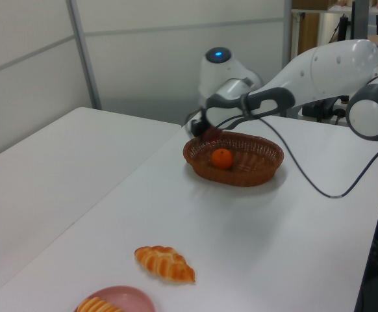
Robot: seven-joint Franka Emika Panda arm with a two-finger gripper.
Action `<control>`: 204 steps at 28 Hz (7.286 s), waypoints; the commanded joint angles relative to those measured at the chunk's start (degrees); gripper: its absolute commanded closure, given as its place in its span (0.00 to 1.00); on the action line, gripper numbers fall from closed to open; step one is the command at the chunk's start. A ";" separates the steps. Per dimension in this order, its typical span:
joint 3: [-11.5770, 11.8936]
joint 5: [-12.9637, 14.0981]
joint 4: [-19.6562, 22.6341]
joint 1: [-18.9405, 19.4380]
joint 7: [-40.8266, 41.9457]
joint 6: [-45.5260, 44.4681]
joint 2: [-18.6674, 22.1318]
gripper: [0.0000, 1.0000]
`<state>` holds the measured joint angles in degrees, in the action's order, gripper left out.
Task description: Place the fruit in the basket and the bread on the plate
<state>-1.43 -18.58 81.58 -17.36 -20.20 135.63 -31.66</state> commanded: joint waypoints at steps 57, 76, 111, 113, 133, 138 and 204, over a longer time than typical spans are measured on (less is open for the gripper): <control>1.78 6.80 2.26 25.26 5.69 -23.99 2.40 0.00; -5.69 6.01 3.32 33.01 5.61 -34.46 0.90 0.00; -5.69 4.61 3.41 34.24 5.25 -34.46 -1.03 1.00; -5.69 4.61 3.32 34.24 5.25 -34.55 -0.94 1.00; -6.13 5.57 1.65 35.11 3.59 -34.64 4.50 1.00; -6.48 5.22 0.33 36.79 1.83 -34.11 4.42 1.00; -4.47 14.71 0.07 10.07 16.76 -49.14 17.51 0.00</control>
<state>-10.63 -7.10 79.86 -7.91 -7.71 86.56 -14.99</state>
